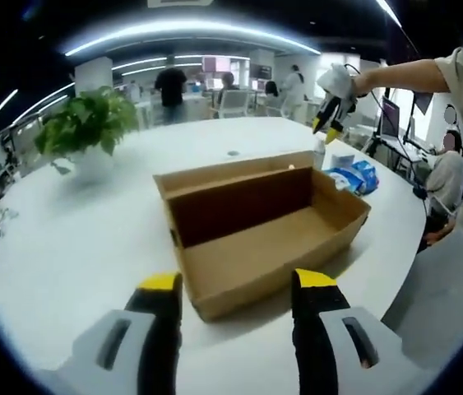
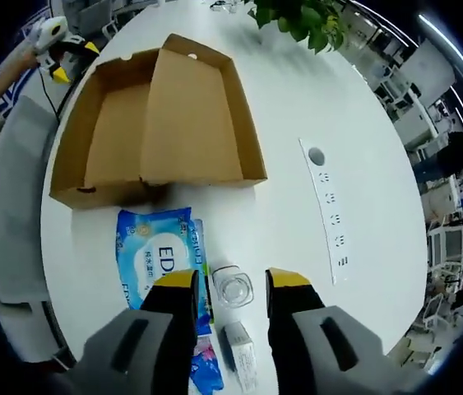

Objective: Operate the shoe box by opening the lid, removing the specified soft item, and placing it in the target area until the item is outside and the box remains undamaged.

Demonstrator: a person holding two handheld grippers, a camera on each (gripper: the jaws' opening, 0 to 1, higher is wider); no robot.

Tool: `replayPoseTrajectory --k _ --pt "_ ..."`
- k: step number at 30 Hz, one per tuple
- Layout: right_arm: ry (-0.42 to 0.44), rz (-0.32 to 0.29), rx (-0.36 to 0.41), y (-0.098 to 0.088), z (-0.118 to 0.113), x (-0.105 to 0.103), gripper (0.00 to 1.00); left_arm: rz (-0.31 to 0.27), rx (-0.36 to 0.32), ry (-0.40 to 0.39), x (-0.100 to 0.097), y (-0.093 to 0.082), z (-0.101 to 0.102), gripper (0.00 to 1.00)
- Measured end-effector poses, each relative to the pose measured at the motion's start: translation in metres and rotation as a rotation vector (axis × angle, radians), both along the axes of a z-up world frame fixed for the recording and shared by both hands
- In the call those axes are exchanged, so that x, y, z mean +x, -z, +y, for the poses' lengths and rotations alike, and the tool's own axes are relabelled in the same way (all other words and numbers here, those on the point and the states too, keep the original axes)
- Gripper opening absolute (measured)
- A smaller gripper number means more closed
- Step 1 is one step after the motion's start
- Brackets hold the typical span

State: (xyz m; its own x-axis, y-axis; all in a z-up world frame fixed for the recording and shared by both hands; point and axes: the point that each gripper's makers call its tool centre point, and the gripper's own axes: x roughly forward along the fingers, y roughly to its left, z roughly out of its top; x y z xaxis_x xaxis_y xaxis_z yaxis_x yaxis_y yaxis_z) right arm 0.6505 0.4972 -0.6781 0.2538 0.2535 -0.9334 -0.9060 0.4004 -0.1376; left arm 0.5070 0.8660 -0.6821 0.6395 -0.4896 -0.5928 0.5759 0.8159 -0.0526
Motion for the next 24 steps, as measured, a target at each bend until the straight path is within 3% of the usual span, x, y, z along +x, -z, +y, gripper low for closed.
replayPoseTrajectory --k 11,24 --pt "0.182 -0.008 0.136 -0.005 0.037 0.018 0.32 0.045 -0.028 -0.157 0.022 0.009 0.019 0.31" --pt "0.383 0.026 0.188 0.021 0.056 0.032 0.29 0.129 -0.026 -0.246 0.031 0.031 0.026 0.15"
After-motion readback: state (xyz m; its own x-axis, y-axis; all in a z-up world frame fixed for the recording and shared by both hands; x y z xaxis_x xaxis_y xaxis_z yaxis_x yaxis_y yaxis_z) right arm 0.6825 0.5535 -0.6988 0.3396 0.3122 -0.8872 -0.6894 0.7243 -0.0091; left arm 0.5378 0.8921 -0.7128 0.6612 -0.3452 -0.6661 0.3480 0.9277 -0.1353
